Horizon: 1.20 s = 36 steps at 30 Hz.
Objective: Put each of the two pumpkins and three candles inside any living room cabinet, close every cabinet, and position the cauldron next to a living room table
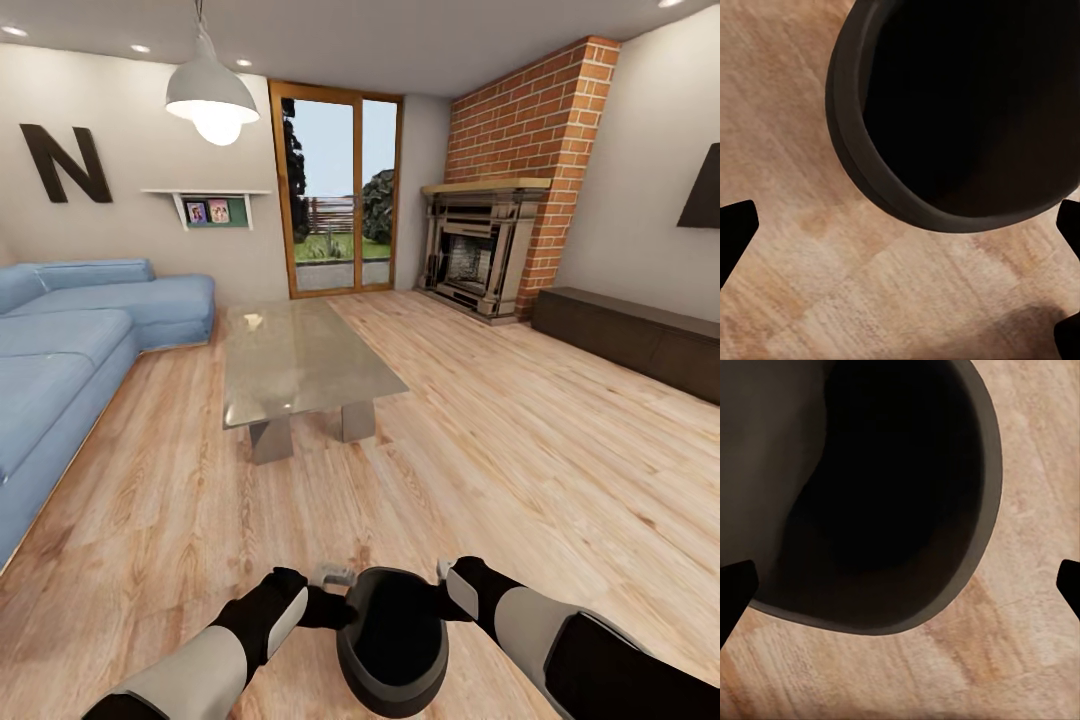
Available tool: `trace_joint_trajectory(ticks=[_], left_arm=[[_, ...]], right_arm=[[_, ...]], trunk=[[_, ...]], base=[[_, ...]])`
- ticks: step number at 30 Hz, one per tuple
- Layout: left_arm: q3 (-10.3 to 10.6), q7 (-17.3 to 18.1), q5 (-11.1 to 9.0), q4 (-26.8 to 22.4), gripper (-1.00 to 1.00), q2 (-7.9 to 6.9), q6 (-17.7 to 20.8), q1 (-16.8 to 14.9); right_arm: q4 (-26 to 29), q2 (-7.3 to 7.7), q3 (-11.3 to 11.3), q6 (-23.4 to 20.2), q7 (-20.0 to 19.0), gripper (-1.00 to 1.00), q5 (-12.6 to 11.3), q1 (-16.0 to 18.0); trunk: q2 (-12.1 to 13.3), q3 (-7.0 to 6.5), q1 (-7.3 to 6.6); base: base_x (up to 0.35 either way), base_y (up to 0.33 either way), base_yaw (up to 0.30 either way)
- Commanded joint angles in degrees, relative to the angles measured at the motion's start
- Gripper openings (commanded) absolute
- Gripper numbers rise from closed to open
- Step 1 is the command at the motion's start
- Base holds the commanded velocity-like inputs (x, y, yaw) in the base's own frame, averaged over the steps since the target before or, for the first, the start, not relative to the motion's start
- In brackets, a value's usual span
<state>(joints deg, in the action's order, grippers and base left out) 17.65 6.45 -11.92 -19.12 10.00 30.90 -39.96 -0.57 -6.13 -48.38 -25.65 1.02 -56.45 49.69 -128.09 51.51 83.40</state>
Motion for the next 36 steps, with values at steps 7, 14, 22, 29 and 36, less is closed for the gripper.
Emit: trace_joint_trajectory(ticks=[7,14,22,29,36], left_arm=[[0.01,-0.04,-0.45,-0.33,1.00,0.00,-2.71,-0.04],[-0.04,-0.03,-0.55,-0.40,1.00,0.00,-4.22,-0.04],[-0.07,-0.03,-0.64,-0.47,1.00,0.00,-4.40,-0.04],[-0.07,-0.03,-0.65,-0.48,1.00,0.00,-4.40,-0.04],[-0.07,-0.03,-0.65,-0.48,1.00,0.00,-4.37,-0.04]], right_arm=[[-0.20,-0.03,-0.49,-0.10,0.12,1.00,-0.59,0.05],[-0.22,-0.03,-0.49,-0.10,0.13,1.00,-0.59,0.05],[-0.22,-0.03,-0.46,-0.10,0.15,1.00,-0.59,0.05],[-0.29,-0.03,-0.49,-0.07,0.20,1.00,-0.59,0.05],[-0.31,-0.03,-0.49,0.03,0.21,1.00,-0.59,0.05]], trunk=[[-0.83,0.41,0.43],[-3.63,1.67,1.97],[-6.84,3.14,3.72],[-9.65,4.81,5.26],[-12.46,6.63,6.80]], base=[[0.000,0.000,0.000],[0.000,0.000,0.000],[0.000,0.000,-0.005],[0.000,0.000,-0.119],[0.000,0.000,-0.144]])
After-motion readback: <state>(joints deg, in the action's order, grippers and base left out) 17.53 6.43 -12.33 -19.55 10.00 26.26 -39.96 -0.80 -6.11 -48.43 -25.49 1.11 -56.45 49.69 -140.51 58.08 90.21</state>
